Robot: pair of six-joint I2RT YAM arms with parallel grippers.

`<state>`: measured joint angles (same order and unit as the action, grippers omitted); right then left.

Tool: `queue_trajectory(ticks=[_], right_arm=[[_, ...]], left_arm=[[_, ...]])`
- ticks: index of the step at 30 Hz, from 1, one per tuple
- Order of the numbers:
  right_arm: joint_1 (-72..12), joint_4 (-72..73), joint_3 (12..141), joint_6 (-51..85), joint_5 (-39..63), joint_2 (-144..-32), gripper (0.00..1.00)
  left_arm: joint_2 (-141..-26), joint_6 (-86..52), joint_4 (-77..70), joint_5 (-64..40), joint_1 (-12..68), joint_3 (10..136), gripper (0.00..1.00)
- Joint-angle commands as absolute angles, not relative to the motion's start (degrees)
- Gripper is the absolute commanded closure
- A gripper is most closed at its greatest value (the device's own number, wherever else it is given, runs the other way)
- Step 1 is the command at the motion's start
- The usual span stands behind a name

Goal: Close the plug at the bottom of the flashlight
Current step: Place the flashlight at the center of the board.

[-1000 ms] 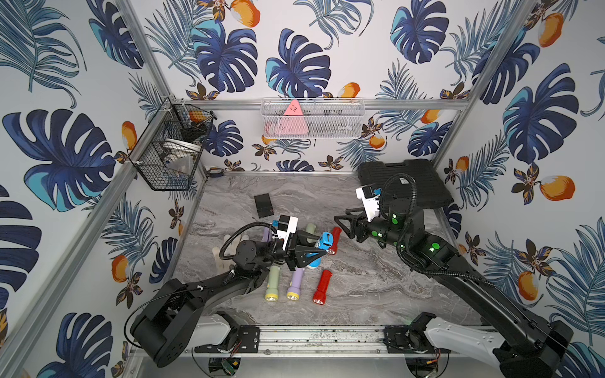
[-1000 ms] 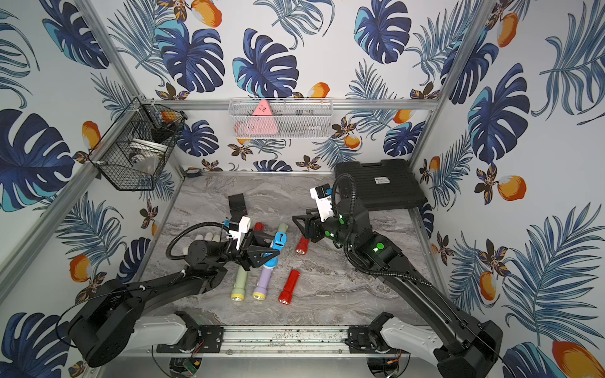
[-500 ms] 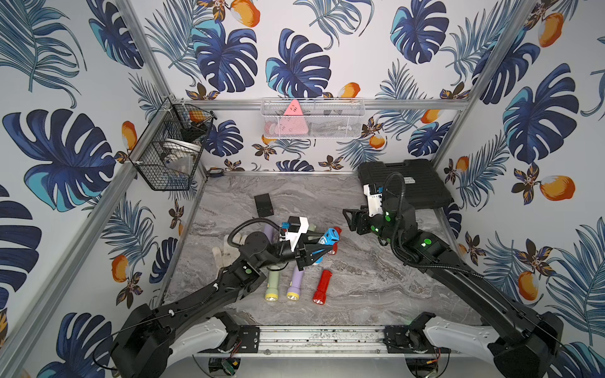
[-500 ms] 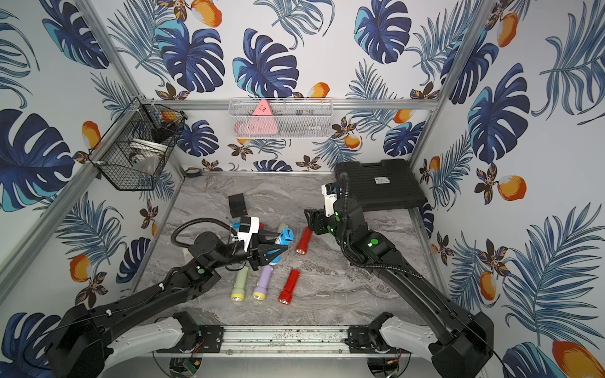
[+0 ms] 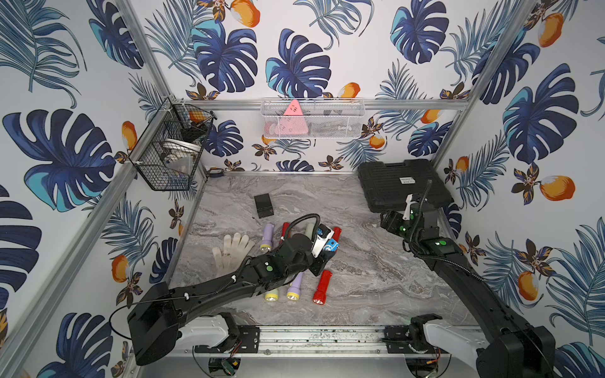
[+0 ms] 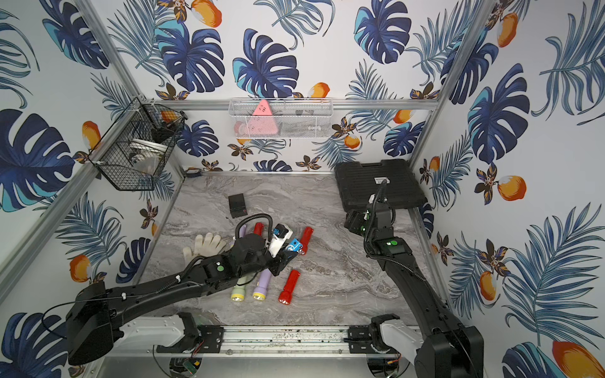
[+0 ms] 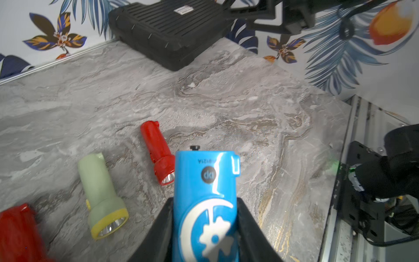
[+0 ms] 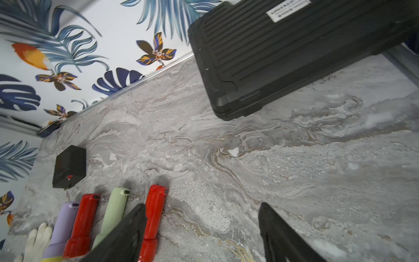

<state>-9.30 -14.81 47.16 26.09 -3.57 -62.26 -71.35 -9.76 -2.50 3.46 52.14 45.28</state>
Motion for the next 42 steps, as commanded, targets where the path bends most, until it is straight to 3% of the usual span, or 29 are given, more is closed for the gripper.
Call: queue_trajectory(ticks=[1,6,12,25,36,42], right_arm=[[-7.0,-16.0,46.8,27.6,-3.5,-61.8,0.18],[-4.4,-15.2,47.1,28.2,-1.8,-63.1,0.14],[-3.0,-15.0,47.0,28.7,-0.1,-65.9,0.0],[-1.5,-14.9,46.2,29.0,-0.7,-65.7,0.0],[-1.4,-13.8,45.7,30.2,0.1,-65.4,0.0],[-1.4,-15.0,45.7,29.4,-1.1,-63.5,0.0]], left_arm=[[-72.5,-15.7,3.1,14.2,53.9,47.3,1.0],[-74.7,-22.0,8.2,20.3,57.1,49.5,1.0],[-76.9,-29.5,8.4,22.3,59.9,50.0,1.0],[-92.9,-42.2,1.4,23.7,71.8,54.6,1.0],[-107.6,-44.4,6.1,27.5,73.0,65.3,1.0],[-112.0,-46.8,7.3,28.2,73.0,67.3,0.95]])
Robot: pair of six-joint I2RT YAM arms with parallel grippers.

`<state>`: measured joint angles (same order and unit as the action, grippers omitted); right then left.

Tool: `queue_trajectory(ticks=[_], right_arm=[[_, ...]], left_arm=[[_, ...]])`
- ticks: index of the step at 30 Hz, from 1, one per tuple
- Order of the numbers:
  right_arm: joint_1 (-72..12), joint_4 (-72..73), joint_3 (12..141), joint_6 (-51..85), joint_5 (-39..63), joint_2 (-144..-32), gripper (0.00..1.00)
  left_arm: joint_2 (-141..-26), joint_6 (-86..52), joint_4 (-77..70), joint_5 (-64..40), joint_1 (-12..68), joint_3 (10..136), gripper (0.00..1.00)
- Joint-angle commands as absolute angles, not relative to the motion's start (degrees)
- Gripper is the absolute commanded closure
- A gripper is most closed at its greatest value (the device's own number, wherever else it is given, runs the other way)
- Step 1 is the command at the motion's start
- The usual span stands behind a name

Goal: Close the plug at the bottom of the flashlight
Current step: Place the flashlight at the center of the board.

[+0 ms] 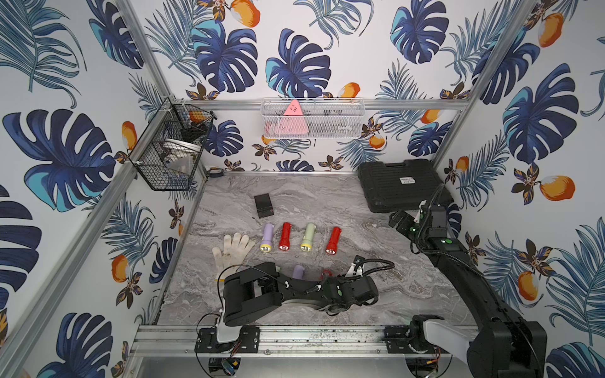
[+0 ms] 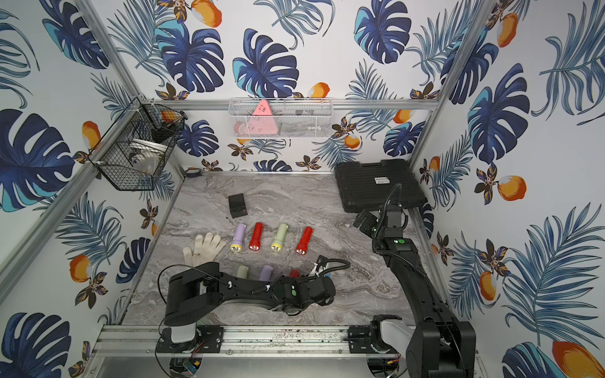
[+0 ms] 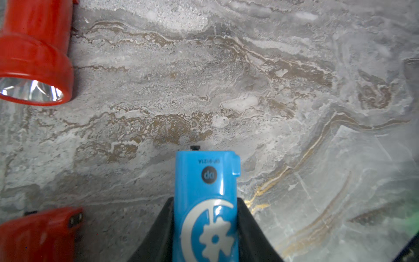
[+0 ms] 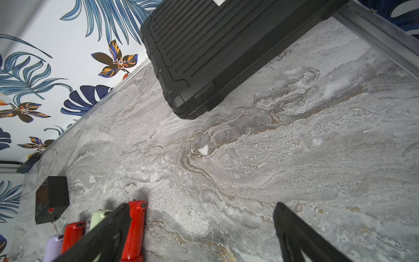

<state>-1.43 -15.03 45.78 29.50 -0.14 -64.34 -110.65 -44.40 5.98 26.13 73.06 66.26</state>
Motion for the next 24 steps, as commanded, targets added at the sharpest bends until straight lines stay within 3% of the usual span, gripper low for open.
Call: queue_trajectory(ticks=[1,5,9,11,18,20,21,24], right_arm=[[-1.4,-15.1,45.8,29.3,-1.3,-63.2,0.0],[-1.4,-15.4,45.5,29.0,-1.7,-62.9,0.0],[-1.4,-15.6,45.6,28.9,-2.6,-63.3,0.0],[-1.4,-15.2,45.4,28.8,-3.7,-63.6,0.0],[-1.5,-9.3,45.2,25.3,-15.0,-69.2,0.0],[-1.3,-6.8,45.2,23.3,-17.3,-72.7,0.0],[-1.3,-5.6,45.2,22.1,-18.3,-74.5,0.0],[-1.3,-2.9,44.9,18.2,-20.5,-79.0,0.0]], left_arm=[[-112.5,-47.2,7.7,28.1,73.0,67.7,0.95],[-114.4,-47.9,9.5,28.3,72.8,69.1,0.91],[-115.2,-47.9,9.7,27.6,72.7,69.7,0.79],[-115.1,-48.0,9.7,27.5,72.7,69.7,0.56],[-111.4,-46.9,10.5,26.6,72.4,69.3,0.15],[-108.9,-44.8,11.7,27.3,72.1,69.3,0.1],[-106.8,-43.7,12.2,28.2,71.8,68.8,0.02],[-99.2,-41.5,11.1,27.9,68.9,65.0,0.01]])
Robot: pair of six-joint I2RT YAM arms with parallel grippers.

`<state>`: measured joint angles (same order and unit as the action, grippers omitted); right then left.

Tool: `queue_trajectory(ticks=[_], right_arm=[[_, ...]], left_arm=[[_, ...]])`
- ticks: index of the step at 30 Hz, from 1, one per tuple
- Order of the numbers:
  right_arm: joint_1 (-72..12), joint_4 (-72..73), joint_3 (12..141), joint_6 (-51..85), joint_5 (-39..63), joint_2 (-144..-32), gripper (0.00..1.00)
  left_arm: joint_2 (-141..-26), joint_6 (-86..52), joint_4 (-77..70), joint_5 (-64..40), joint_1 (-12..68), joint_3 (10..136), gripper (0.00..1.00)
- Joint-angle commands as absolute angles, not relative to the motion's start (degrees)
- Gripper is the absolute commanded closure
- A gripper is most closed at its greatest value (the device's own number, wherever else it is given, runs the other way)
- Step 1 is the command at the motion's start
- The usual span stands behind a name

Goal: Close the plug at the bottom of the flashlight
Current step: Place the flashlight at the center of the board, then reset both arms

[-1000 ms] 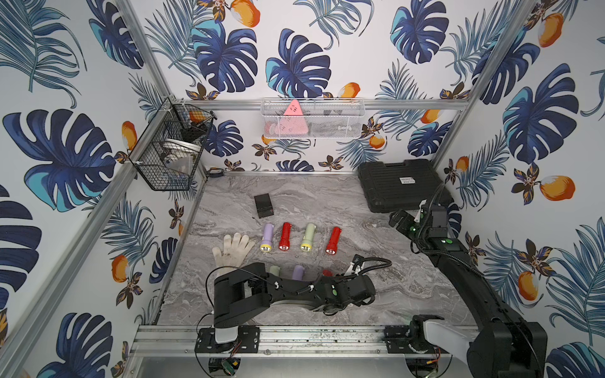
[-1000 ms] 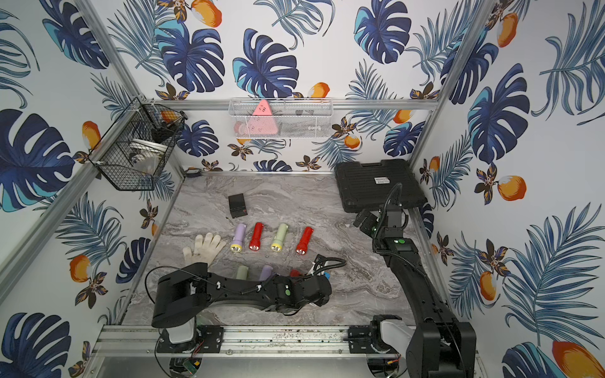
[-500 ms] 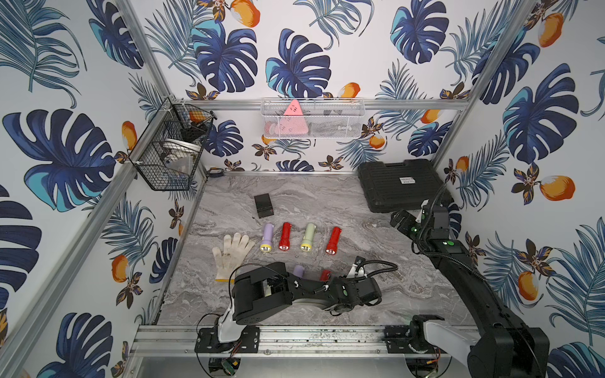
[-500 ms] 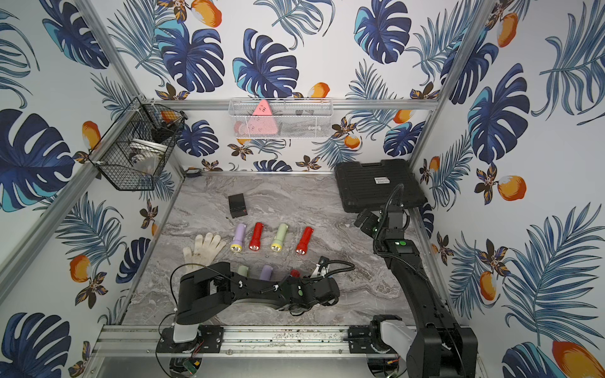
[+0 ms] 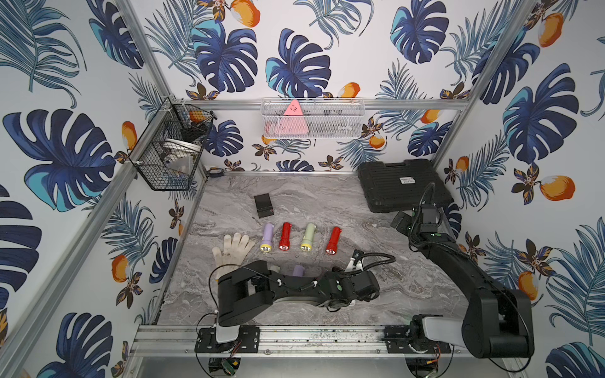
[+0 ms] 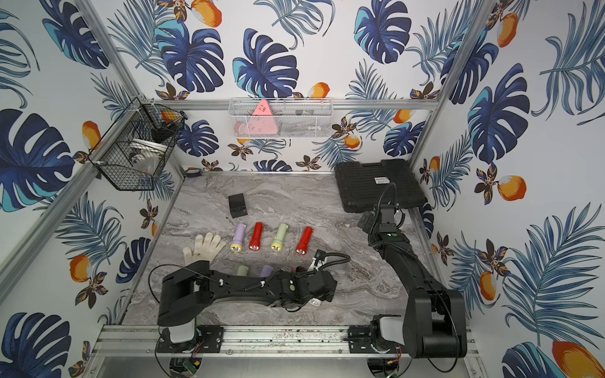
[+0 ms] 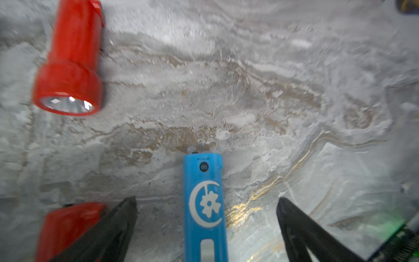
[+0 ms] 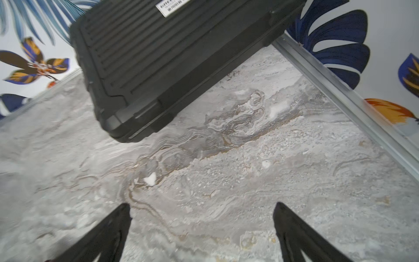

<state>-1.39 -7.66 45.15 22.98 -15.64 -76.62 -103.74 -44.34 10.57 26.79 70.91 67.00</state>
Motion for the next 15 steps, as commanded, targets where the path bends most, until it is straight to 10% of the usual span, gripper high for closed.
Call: queue_trajectory(ticks=[1,15], right_arm=[[-1.3,-2.6,44.7,17.4,-21.0,-79.7,0.0],[-1.4,36.5,27.3,9.2,-28.1,-85.2,0.0]], left_arm=[[-96.9,-40.7,10.8,27.1,67.5,63.8,0.01],[-72.4,-8.1,8.9,13.9,29.4,48.6,0.01]])
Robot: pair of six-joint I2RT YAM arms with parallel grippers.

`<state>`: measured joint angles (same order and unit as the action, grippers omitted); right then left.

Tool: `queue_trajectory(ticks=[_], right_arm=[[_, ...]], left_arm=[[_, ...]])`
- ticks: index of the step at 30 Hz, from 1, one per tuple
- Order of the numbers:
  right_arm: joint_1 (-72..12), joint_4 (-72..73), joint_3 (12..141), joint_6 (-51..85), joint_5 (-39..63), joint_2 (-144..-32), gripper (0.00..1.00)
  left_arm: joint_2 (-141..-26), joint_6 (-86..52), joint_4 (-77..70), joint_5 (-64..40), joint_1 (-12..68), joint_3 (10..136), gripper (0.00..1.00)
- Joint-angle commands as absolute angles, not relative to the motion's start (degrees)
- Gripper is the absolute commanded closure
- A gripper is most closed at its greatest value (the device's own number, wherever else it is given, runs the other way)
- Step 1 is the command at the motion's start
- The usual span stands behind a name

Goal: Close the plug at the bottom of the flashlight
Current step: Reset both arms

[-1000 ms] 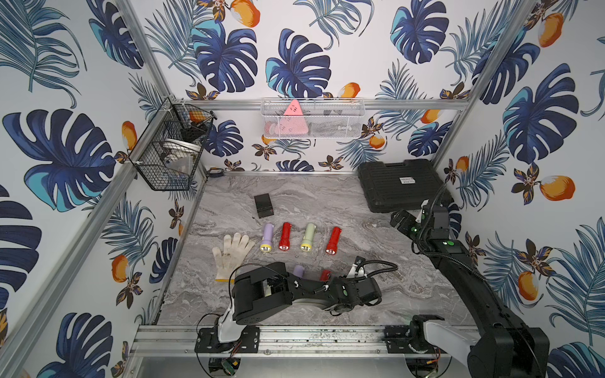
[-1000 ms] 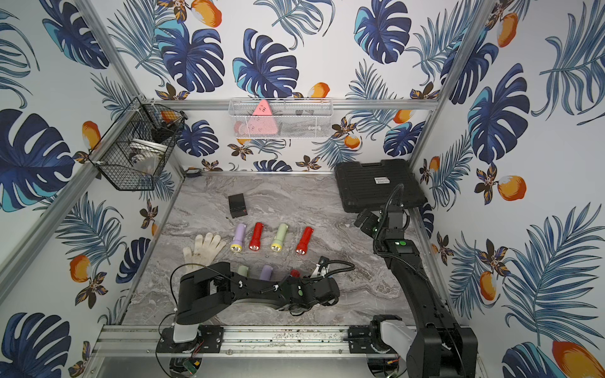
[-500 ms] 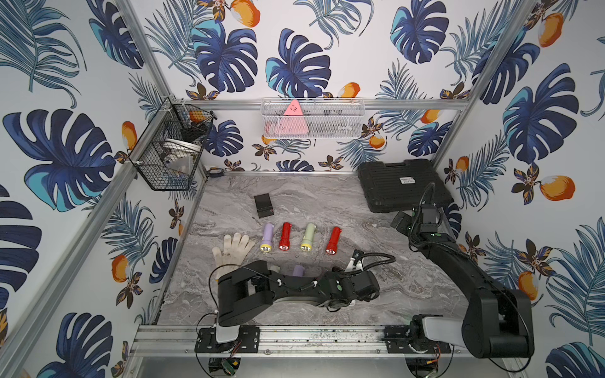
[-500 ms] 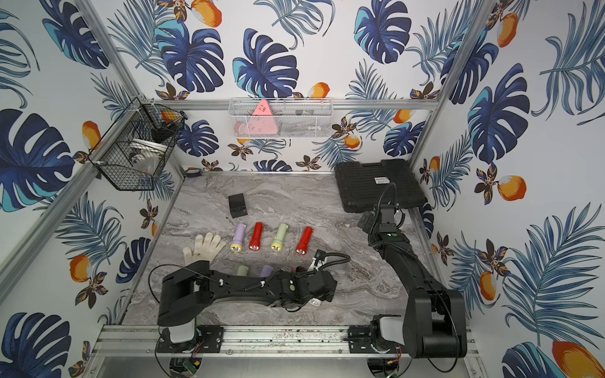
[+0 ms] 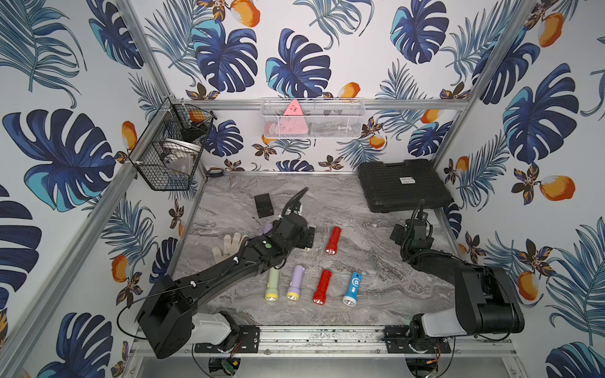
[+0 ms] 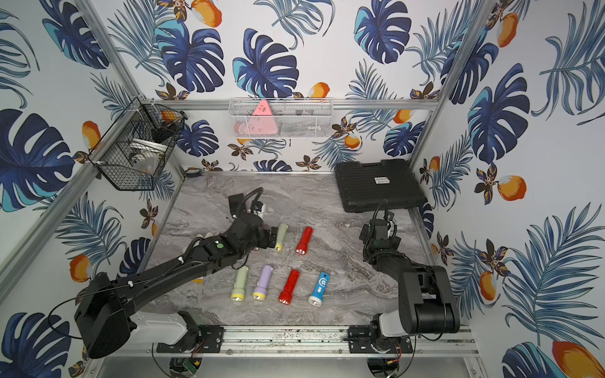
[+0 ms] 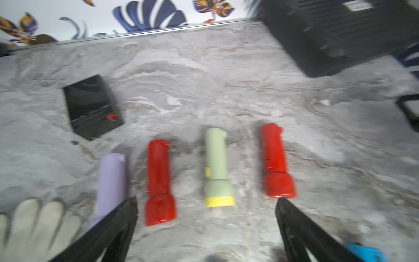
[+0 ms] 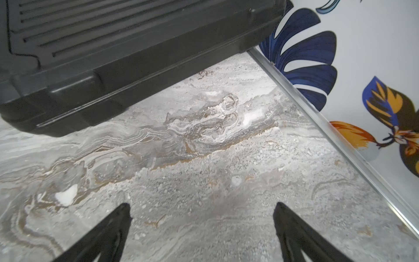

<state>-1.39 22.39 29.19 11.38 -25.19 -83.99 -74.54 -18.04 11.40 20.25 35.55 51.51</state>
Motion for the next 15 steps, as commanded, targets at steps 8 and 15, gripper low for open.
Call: queue_trajectory(ticks=[8,15], right_arm=[[-3.5,52.4,22.6,5.8,-24.0,-90.5,0.0],[-2.2,53.0,24.0,5.8,-18.9,-93.4,0.0]], left_arm=[[-72.4,-1.1,-3.4,8.1,9.9,41.2,0.01],[-79.0,0.3,-15.2,11.1,5.7,34.8,0.01]])
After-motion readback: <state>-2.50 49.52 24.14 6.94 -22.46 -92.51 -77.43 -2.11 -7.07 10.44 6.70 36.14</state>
